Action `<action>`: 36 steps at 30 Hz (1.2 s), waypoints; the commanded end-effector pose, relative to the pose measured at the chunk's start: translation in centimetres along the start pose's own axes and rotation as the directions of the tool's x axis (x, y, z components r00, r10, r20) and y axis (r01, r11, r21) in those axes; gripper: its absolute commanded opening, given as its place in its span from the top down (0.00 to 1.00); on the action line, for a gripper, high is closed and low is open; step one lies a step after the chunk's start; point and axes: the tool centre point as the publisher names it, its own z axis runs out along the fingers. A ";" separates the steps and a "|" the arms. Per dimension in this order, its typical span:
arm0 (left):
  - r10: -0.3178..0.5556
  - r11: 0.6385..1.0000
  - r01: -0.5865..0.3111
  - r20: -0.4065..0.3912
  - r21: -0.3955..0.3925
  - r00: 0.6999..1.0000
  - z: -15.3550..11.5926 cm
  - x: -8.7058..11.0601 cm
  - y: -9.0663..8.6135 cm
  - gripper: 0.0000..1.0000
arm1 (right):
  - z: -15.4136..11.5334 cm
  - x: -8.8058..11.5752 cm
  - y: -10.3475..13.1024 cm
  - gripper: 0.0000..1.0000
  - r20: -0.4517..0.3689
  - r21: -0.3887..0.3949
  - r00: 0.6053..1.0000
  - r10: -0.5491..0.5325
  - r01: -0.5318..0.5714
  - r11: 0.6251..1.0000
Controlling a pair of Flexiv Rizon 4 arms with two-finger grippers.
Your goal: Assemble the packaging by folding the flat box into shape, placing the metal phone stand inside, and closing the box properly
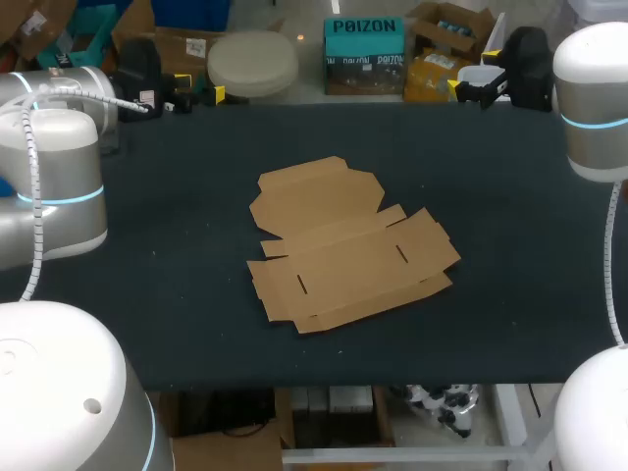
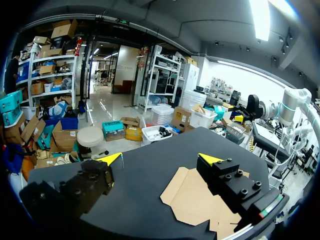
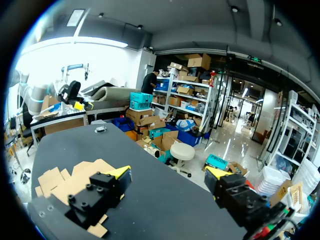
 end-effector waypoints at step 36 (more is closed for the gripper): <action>-0.044 0.999 0.045 0.054 -0.022 0.998 -0.3 0.9 -0.2 0.00 | 0.1 -0.5 -0.2 0.00 0.027 0.021 0.999 0.030 -0.030 0.999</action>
